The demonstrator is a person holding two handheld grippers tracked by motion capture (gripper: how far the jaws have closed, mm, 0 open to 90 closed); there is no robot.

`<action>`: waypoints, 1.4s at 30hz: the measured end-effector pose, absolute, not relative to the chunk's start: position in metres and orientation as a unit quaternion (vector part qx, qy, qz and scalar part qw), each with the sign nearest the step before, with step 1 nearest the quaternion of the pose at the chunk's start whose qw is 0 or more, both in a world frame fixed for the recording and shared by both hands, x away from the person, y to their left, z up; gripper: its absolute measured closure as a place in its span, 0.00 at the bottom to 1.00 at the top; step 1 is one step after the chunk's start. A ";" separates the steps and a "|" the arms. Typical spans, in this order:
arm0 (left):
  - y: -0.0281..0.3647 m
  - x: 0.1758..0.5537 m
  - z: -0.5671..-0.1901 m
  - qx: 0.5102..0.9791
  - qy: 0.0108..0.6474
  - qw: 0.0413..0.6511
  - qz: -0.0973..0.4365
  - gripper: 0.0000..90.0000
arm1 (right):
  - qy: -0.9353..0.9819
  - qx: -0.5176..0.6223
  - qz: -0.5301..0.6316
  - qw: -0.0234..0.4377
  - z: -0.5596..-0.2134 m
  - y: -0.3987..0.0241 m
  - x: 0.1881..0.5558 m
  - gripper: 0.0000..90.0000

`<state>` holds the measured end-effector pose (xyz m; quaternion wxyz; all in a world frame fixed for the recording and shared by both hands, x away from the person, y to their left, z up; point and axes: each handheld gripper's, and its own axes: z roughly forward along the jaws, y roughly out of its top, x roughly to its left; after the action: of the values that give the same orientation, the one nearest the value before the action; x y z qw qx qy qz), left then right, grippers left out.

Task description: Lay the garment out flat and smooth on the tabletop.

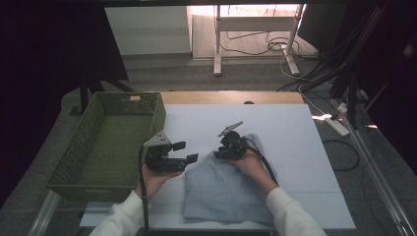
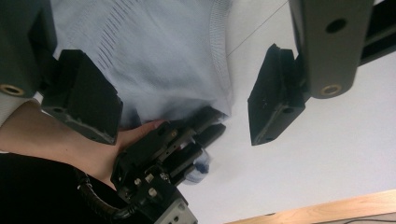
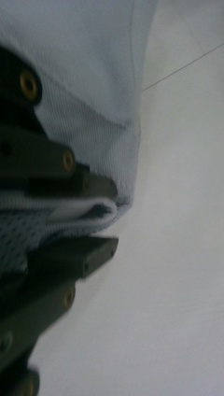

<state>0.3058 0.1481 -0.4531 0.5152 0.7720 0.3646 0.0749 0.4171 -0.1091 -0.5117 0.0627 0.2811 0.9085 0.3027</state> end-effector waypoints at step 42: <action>0.146 0.308 -0.456 0.772 0.367 0.514 0.069 0.30 | 0.886 0.232 0.399 0.044 -0.481 -0.156 0.295 0.91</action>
<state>0.3081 0.1459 -0.4560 0.5138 0.7724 0.3669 0.0686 0.2949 -0.1563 -0.4815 0.0443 0.2317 0.8861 0.3989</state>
